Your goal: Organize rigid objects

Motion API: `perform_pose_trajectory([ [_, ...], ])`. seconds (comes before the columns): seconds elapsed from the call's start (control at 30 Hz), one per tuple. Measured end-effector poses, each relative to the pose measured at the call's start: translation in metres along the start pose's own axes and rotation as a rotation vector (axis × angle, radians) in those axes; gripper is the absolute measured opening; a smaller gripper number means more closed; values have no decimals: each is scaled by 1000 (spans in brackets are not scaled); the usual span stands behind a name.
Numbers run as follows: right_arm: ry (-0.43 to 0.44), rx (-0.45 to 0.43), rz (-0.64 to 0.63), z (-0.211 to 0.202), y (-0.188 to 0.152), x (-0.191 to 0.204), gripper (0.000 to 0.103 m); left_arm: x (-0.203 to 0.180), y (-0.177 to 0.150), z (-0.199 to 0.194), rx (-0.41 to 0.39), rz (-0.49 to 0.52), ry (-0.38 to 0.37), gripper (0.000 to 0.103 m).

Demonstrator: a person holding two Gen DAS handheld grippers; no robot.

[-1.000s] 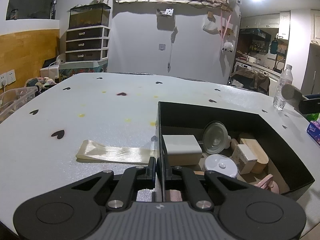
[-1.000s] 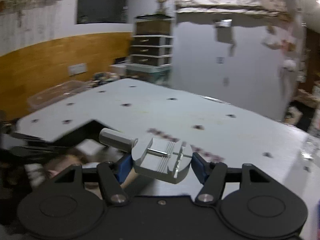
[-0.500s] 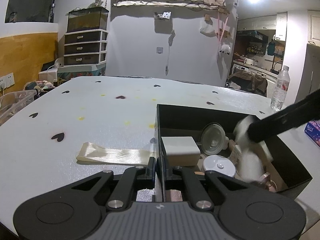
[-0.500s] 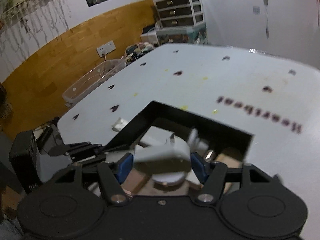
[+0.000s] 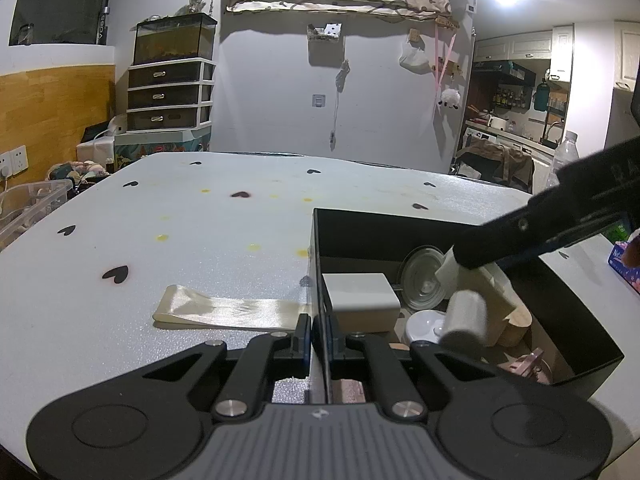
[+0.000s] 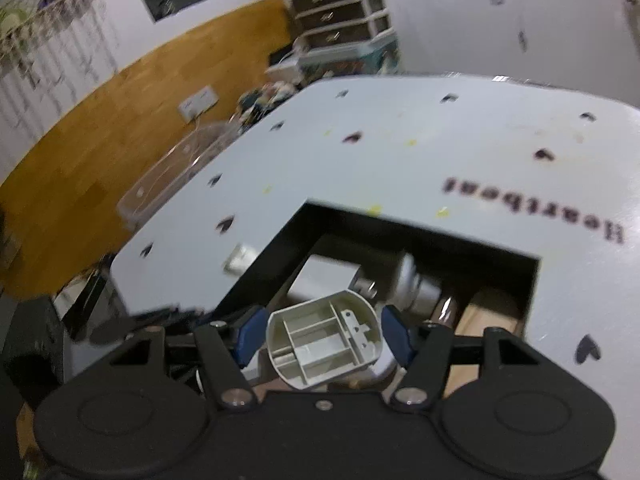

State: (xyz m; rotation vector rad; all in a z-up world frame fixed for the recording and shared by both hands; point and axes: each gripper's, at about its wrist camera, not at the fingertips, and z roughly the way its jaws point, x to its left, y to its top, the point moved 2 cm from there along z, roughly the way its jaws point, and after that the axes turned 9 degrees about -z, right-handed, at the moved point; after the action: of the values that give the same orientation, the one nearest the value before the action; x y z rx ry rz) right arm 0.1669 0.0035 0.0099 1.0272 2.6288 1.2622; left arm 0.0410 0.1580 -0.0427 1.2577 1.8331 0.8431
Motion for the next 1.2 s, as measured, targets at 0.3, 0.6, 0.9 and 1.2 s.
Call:
perform_pose_trajectory([
  [0.3,25,193,-43,22,-26,12,66,0,0,0,0,0,0,7],
  [0.6,55,168,10,5,-22,16,93,0,0,0,0,0,0,7],
  [0.9,-12,147,29,-10,-21,6,102,0,0,0,0,0,1,7],
  [1.2,-67,11,-47,-45,-25,11,103,1,-1,1,5,2,3,7],
])
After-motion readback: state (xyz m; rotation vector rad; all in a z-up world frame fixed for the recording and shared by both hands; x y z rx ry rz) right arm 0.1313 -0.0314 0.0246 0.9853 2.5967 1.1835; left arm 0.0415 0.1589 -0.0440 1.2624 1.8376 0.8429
